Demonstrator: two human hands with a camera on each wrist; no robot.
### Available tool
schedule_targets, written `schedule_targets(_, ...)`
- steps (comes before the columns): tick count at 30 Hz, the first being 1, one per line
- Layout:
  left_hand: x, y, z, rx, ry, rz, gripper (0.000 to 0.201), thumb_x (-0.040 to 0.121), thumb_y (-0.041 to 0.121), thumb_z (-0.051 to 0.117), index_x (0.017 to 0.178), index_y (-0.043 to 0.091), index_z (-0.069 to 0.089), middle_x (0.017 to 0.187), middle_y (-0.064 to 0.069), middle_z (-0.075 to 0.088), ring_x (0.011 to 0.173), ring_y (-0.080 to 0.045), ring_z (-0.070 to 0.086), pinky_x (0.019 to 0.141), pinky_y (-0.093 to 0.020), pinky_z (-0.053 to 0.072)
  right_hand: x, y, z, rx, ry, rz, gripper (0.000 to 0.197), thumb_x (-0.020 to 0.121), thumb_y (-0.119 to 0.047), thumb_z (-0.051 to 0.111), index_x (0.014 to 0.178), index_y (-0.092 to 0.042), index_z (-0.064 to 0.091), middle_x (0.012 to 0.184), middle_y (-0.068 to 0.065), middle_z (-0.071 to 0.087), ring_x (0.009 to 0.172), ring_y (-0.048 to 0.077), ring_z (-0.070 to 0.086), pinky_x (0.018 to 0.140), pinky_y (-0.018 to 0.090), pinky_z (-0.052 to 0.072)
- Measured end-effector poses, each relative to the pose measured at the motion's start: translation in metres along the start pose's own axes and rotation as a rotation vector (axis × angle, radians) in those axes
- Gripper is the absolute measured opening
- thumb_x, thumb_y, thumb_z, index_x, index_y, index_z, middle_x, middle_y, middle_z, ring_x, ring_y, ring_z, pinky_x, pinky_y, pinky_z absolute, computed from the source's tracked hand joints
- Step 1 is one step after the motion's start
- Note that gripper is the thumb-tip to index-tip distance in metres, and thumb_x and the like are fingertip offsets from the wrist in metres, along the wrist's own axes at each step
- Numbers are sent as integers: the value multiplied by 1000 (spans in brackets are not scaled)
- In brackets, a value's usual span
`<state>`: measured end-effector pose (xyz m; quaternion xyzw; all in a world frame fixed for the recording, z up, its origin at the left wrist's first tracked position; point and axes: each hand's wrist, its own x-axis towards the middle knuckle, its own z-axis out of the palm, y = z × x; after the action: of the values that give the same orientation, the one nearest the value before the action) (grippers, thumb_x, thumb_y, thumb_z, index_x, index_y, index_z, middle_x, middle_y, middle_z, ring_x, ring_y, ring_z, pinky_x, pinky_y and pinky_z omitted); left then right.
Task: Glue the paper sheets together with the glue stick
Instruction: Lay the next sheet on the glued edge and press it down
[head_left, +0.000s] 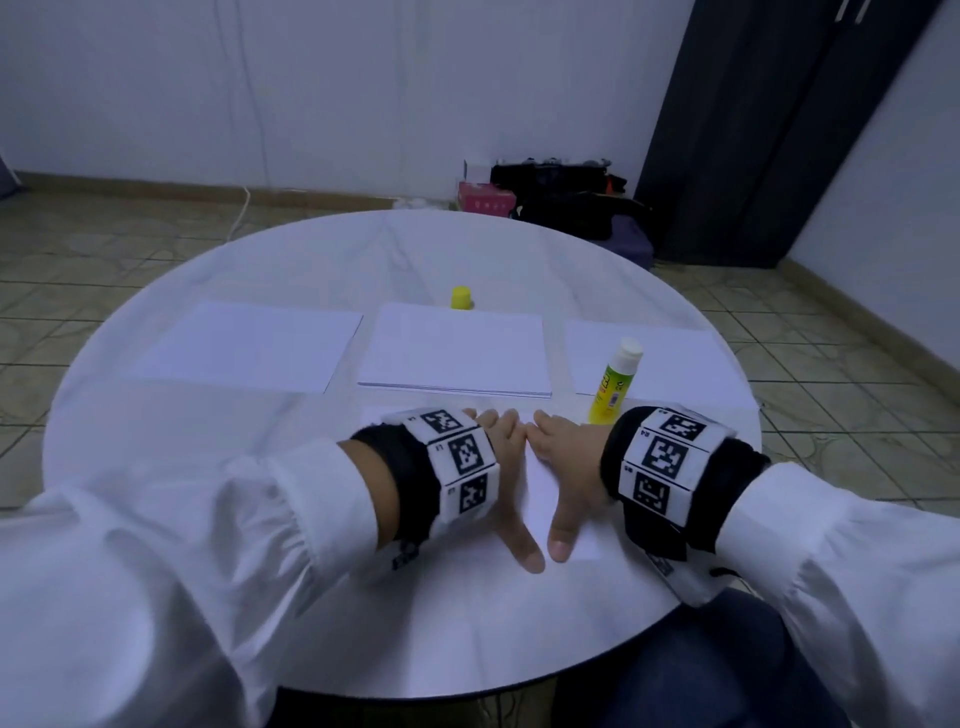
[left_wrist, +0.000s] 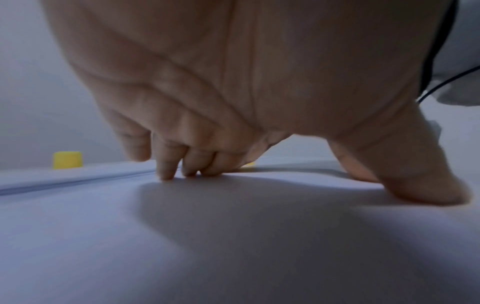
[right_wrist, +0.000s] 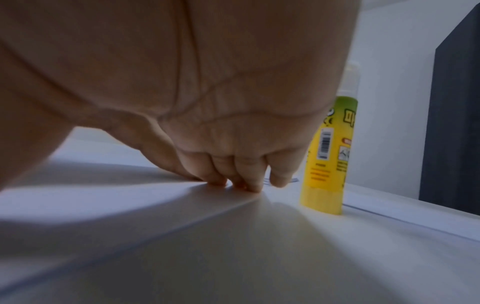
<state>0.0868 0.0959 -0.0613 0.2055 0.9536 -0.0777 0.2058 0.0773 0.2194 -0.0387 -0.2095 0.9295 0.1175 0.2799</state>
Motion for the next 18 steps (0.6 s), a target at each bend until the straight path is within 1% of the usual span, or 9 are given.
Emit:
schedule_targets(1, -2, 0, -1, 5, -4, -14, 139, 51, 82, 69, 153, 15, 2, 157, -5, 15, 145, -25, 15, 118, -46, 14, 0, 1, 1, 4, -3, -3, 137, 61, -54, 81, 150, -10, -13, 159, 8, -11, 147, 20, -5, 120, 38, 9)
schedule_targets(2, -5, -3, -3, 17, -17, -30, 140, 51, 81, 70, 153, 14, 0, 159, -5, 11, 146, -24, 13, 119, -46, 13, -1, 2, 1, 4, -6, -6, 135, 62, -54, 80, 150, -10, -14, 158, 8, -14, 147, 19, -5, 119, 37, 8)
schedule_targets(5, -17, -24, -5, 57, -89, -73, 142, 56, 78, 70, 152, 9, -10, 161, -6, -7, 148, -21, -1, 120, -44, 4, -6, 7, 1, -2, -20, -29, 131, 66, -51, 79, 150, -10, -14, 158, 5, -17, 147, 19, -2, 117, 34, 9)
schedule_targets(7, -28, -45, -1, 72, -126, -93, 141, 58, 76, 70, 151, 8, -12, 160, -5, -12, 148, -19, -5, 121, -42, 0, -11, 13, 0, 3, -45, -37, 128, 69, -46, 79, 150, -11, -14, 158, 1, -18, 146, 17, -1, 116, 34, 10)
schedule_targets(10, -43, -77, 8, 90, -163, -126, 144, 56, 77, 69, 151, 9, -14, 160, -4, -15, 148, -16, -6, 120, -38, -2, -15, 20, 0, 11, -78, -35, 127, 70, -41, 80, 150, -12, -15, 157, -1, -21, 146, 14, -5, 117, 33, 9)
schedule_targets(13, -55, -102, 15, 80, -199, -155, 145, 55, 77, 70, 150, 11, -17, 159, -1, -19, 148, -14, -8, 120, -37, -3, -17, 18, -1, 6, -88, -35, 126, 70, -40, 80, 150, -11, -13, 157, 0, -20, 146, 15, -4, 117, 32, 10)
schedule_targets(16, -60, -110, 18, 66, -207, -155, 145, 55, 78, 69, 149, 12, -20, 158, 1, -20, 147, -14, -10, 120, -38, -4, -14, 5, -7, -32, -87, -71, 122, 71, -40, 79, 151, -10, -9, 158, 3, -16, 146, 18, 2, 116, 32, 13)
schedule_targets(18, -59, -110, 19, 72, -196, -154, 144, 55, 78, 68, 150, 12, -19, 159, 1, -19, 147, -15, -10, 120, -39, -4, -10, -14, -11, -46, -67, -111, 119, 73, -43, 77, 151, -8, -6, 159, 6, -13, 146, 20, 3, 116, 34, 12)
